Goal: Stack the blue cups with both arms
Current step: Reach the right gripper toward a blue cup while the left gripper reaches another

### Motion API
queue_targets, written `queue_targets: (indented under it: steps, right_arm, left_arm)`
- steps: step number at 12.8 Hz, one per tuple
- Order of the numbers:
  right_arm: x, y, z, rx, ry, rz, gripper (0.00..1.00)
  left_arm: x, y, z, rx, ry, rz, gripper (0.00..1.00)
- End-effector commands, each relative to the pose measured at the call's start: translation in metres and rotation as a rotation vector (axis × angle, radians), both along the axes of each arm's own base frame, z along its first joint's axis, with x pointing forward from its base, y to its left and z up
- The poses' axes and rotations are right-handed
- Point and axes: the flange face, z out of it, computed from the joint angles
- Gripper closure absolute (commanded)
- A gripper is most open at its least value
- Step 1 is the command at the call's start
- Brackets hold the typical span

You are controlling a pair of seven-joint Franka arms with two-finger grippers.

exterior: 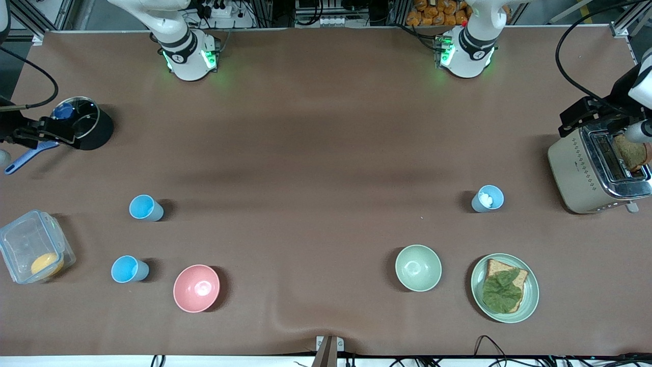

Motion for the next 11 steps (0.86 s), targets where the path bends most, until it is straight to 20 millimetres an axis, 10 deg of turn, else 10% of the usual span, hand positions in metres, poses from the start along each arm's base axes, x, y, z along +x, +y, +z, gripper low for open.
queue_targets:
  steps: [1, 11]
  right_arm:
    - [0.005, -0.002, 0.000, 0.005, 0.006, -0.011, 0.00]
    - [0.017, -0.008, -0.031, 0.011, 0.063, -0.017, 0.00]
  left_arm:
    - [-0.003, 0.004, 0.007, -0.017, 0.008, -0.010, 0.00]
    - [0.037, 0.028, -0.065, -0.019, 0.095, 0.019, 0.00]
